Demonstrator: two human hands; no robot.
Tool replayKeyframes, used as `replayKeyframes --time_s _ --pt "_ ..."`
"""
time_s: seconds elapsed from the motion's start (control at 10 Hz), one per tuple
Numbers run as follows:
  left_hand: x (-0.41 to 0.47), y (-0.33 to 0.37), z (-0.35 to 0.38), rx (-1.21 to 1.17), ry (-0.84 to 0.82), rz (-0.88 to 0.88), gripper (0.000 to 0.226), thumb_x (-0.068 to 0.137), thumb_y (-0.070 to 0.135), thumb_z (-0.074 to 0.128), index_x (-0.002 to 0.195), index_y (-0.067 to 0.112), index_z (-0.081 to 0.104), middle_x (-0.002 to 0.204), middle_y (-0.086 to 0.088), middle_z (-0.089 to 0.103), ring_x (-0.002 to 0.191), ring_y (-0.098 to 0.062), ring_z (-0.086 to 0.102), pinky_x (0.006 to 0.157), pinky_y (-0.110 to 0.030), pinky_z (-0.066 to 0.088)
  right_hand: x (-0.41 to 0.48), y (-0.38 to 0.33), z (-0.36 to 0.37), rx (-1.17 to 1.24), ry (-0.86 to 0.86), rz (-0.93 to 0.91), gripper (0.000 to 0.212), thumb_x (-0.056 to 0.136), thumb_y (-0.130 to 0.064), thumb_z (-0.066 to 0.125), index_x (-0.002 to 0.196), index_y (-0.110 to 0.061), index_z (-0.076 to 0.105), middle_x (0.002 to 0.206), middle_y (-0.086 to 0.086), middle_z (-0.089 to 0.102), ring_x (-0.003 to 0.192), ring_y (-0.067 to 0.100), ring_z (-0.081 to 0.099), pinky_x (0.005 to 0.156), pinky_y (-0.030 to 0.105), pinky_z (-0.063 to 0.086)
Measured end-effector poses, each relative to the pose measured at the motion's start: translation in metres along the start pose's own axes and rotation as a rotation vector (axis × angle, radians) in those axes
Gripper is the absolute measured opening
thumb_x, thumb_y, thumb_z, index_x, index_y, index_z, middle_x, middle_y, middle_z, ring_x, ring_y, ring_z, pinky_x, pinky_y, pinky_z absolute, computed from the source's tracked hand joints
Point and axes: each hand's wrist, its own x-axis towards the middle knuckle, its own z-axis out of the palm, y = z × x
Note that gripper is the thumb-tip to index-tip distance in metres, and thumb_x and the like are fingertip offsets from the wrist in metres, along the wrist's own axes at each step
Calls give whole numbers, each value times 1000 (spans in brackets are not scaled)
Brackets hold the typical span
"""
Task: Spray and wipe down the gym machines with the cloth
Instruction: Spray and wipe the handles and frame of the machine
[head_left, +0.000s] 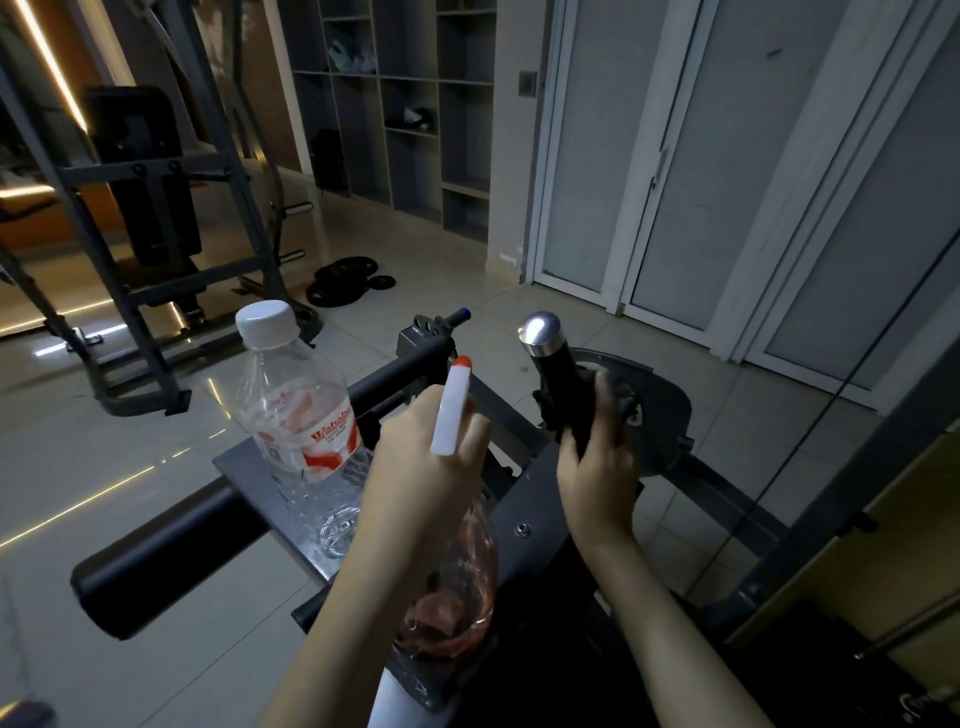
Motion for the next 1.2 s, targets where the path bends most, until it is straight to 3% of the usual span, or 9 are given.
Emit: replayKeyframes --time_s 0.1,0.2,0.3,0.5,0.6,0.8,0.9,1.1,1.2 --pt "-3 3 -3 -115 20 -56 9 75 37 50 83 40 53 75 10 58 70 -7 55 68 -36 50 -11 16 0 -16 -115 129 69 74 12 68 137 -4 43 136 23 49 120 39 53 87 49 53" --pt "-3 5 -1 7 -4 -16 24 75 30 40 74 7 42 65 -7 42 57 -16 36 54 -41 33 -7 23 -9 13 -269 242 56 83 10 58 136 -5 47 141 17 46 129 32 46 105 36 38" --pt "-3 9 0 23 -3 -4 29 77 29 39 75 1 38 64 -10 37 55 -18 33 53 -41 29 9 23 -22 101 -358 403 56 86 5 52 139 -13 46 140 8 48 131 24 43 105 26 34" --pt "-3 8 -1 10 -4 -23 27 80 27 41 76 0 39 71 -21 43 58 -20 35 53 -41 30 -1 4 -14 171 -448 470 70 96 -30 47 152 -19 7 159 2 -4 145 19 4 103 28 18" --pt "-3 5 -2 -2 7 -26 23 78 29 40 73 7 35 64 -8 37 58 -17 33 53 -38 28 8 23 -10 121 -489 511 69 93 -42 50 151 -24 18 159 2 5 145 25 8 111 45 23" --pt "-4 5 -1 32 18 12 25 78 32 40 73 7 40 61 -3 39 55 -16 34 52 -33 28 3 28 -17 96 -468 442 46 91 -16 57 136 -20 48 132 6 54 123 24 50 103 36 42" --pt "-5 6 0 -8 23 -19 26 78 34 41 73 8 40 61 -3 39 56 -17 35 53 -34 30 -12 24 -27 40 -387 384 48 88 -6 55 135 -14 50 133 7 52 121 22 50 94 21 38" --pt "-2 3 -1 -20 34 -32 25 77 34 42 71 9 39 60 -3 39 55 -17 34 53 -36 30 -15 14 -26 60 -383 429 49 87 -32 63 128 -11 47 127 7 45 111 19 48 78 20 42" --pt "-5 4 0 -26 33 -30 23 76 33 42 69 12 37 59 -1 38 54 -17 33 51 -35 28 -14 13 -34 4 -375 387 34 88 -13 62 119 -6 52 121 13 54 97 15 51 68 8 36"
